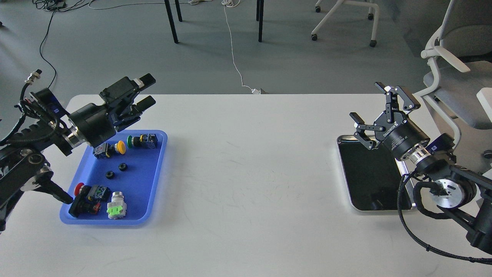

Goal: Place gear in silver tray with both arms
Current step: 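Reach the left gripper down into the blue tray toward a black gear, then close the left gripper on the small black gear in the blue tray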

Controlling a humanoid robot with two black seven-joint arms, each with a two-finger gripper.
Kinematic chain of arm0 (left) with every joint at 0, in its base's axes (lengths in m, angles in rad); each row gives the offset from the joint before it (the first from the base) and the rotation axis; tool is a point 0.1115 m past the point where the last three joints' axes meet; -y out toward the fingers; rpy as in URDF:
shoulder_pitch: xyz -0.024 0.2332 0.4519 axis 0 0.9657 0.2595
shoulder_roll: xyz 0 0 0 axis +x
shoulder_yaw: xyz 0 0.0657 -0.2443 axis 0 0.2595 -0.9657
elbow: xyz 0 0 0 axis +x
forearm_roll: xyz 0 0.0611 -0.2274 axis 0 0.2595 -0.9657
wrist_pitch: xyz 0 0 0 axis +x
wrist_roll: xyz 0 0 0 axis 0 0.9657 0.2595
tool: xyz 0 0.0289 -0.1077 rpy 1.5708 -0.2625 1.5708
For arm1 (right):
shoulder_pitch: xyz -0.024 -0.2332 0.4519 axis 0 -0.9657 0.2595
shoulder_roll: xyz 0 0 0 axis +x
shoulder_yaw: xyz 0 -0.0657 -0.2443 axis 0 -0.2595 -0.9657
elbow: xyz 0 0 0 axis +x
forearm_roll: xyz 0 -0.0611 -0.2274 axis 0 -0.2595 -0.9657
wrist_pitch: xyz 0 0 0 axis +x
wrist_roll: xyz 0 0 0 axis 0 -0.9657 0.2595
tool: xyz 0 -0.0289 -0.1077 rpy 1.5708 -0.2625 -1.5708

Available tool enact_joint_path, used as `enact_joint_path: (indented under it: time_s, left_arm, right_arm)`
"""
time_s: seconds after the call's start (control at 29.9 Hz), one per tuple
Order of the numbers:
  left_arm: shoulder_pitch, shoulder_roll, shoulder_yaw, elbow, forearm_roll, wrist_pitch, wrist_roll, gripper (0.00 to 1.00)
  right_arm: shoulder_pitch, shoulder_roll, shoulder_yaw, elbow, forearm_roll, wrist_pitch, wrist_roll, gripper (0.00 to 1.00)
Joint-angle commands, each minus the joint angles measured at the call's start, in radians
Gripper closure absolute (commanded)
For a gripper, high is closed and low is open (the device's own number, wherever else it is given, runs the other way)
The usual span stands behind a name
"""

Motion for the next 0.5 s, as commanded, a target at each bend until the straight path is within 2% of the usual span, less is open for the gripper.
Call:
enact_joint_path:
  time_s: [0.0,0.17,0.23,0.33,0.47]
  left_arm:
    - [-0.051,0.087,0.108,-0.035,0.274,0.000,-0.004,0.02]
    - [-0.154,0.170,0.320,-0.026,0.626,0.000,-0.004,0.03]
    - [-0.163,0.181,0.407,-0.008,0.722,0.063,-0.004,0.04]
    - [-0.169,0.179,0.480,0.050,0.789,0.130,-0.004,0.04]
    - [-0.180,0.165,0.520,0.123,0.838,0.143,-0.004,0.05]
  right_arm:
    - [-0.003,0.000,-0.001,-0.001,0.000,0.000,0.000,0.01]
    - [-0.001,0.000,-0.003,-0.001,0.000,0.000,0.000,0.01]
    - [-0.001,0.000,-0.003,-0.001,0.000,0.000,0.000,0.01]
    - [-0.001,0.000,-0.003,-0.001,0.000,0.000,0.000,0.01]
    - [-0.001,-0.001,-0.003,-0.001,0.000,0.000,0.000,0.01]
